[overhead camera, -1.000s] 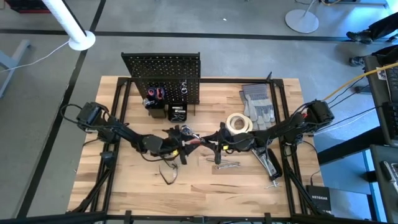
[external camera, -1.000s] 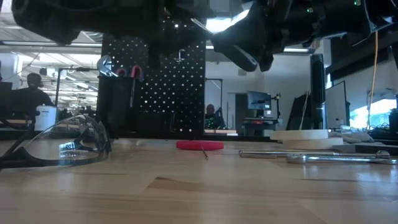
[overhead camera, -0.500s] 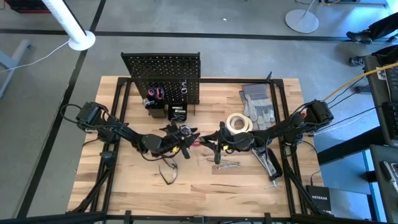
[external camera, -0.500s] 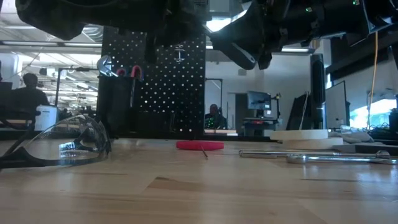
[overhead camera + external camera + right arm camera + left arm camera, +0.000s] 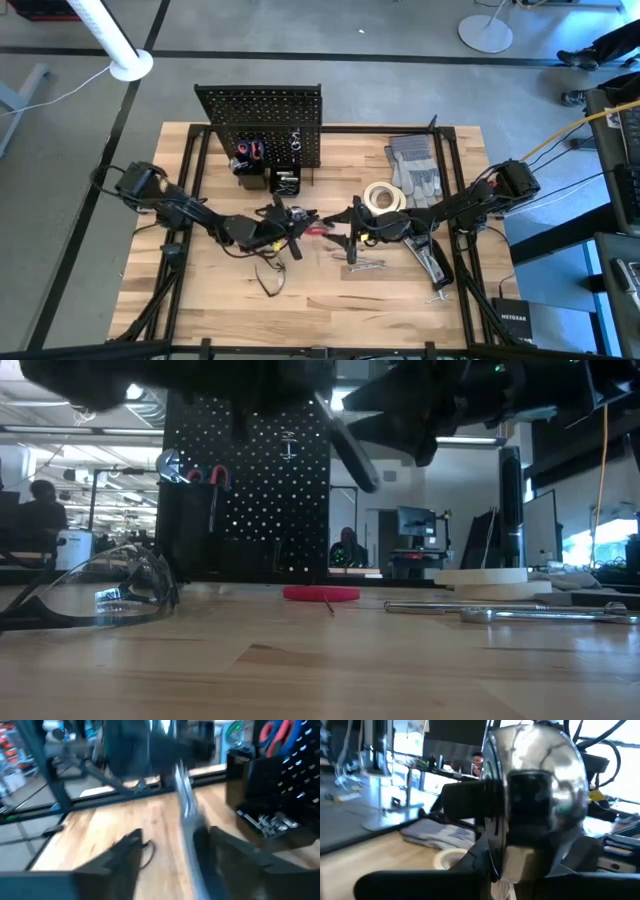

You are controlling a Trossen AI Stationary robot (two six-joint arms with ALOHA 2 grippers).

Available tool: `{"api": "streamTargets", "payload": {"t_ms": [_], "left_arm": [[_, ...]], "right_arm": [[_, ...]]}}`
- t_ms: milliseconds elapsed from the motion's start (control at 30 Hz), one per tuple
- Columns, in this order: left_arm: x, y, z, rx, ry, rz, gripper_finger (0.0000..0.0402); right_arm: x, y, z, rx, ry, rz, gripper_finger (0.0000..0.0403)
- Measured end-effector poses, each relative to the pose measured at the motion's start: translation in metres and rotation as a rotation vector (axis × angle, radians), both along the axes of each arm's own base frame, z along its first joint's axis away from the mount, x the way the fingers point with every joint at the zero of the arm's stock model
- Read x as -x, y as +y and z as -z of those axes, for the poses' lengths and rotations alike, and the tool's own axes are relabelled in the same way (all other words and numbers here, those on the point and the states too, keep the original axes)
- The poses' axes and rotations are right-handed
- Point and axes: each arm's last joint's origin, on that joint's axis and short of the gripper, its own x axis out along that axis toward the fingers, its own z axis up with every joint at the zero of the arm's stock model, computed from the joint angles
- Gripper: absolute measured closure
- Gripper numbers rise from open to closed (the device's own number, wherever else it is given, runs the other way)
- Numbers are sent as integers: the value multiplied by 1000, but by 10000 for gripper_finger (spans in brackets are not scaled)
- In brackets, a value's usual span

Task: Hang tools onto peg board
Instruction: Put the ratchet wrench into the left pegboard organizer bin

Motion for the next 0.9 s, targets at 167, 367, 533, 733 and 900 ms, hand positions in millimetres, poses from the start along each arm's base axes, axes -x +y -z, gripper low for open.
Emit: {"api": "streamTargets", "payload": {"t_ms": [167, 367, 533, 733, 900], "left_arm": [[29, -6, -39, -103, 90, -91, 370], [82, -1, -77, -175, 231, -328, 370], [104, 15, -81, -231, 346, -509, 370], [102, 35, -68, -245, 424, -623, 370], [100, 52, -62, -254, 476, -694, 370]], "right_arm": [[15, -3, -15, -46, 79, -22, 95], [24, -6, -13, -62, 182, 3, 64], [23, -7, -5, -47, 216, 50, 69], [22, -8, -4, -40, 213, 75, 78], [22, -8, -4, -39, 215, 76, 79]]}}
